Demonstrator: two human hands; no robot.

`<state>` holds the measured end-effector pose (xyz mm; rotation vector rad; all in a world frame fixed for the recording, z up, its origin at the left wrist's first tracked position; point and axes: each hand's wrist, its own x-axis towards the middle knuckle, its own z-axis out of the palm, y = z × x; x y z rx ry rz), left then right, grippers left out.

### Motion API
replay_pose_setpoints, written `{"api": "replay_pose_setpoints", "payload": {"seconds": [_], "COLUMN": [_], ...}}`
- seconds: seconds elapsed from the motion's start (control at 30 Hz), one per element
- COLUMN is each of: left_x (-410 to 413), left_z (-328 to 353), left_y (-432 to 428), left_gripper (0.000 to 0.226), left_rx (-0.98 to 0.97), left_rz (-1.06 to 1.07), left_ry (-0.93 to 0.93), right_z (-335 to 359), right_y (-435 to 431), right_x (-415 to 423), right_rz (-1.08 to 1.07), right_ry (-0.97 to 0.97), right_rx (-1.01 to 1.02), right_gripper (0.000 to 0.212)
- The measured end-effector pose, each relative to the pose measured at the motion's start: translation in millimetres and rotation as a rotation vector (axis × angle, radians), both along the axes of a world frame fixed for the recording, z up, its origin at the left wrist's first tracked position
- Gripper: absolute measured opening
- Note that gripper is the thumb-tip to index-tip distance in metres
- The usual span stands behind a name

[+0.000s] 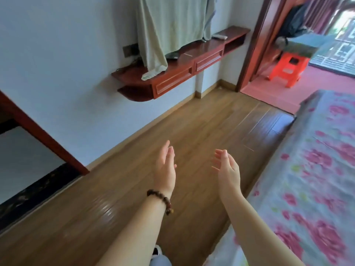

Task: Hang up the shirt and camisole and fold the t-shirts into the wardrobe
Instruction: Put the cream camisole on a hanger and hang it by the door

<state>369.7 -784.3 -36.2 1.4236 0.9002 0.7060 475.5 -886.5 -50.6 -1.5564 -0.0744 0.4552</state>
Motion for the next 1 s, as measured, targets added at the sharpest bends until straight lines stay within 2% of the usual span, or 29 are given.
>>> {"api": "replay_pose_setpoints", "payload": {"seconds": [0.27,0.53,0.73,1.0], "left_x": [143.7,293.9,399.2,541.2], "left_z": [-22.5,-28.4,-25.2,-45.7], "left_y": [38.3,108.8,149.2,146.3], "left_gripper": [0.049,0.047,0.048,0.057], "left_rx": [0.024,0.016,0.021,0.004], "left_rz": [-0.337,-0.599,-0.7,-0.801], "left_ry": [0.04,0.043,0.048,0.09], "right_z": [-19.1,-27.8,-24.3,-44.0], "right_y": [0.5,60.1,93.0,83.8], "right_x": [106.0,219.1,305.7,437.9], "right_rz": [-0.325,-0.51,-0.596,-0.689], "right_ry": [0.021,0.016,0.005,0.029], "right_rx": [-0.018,-0.058,-0.079,-0.104], "right_gripper": [0.033,0.027,0.029,0.034]}}
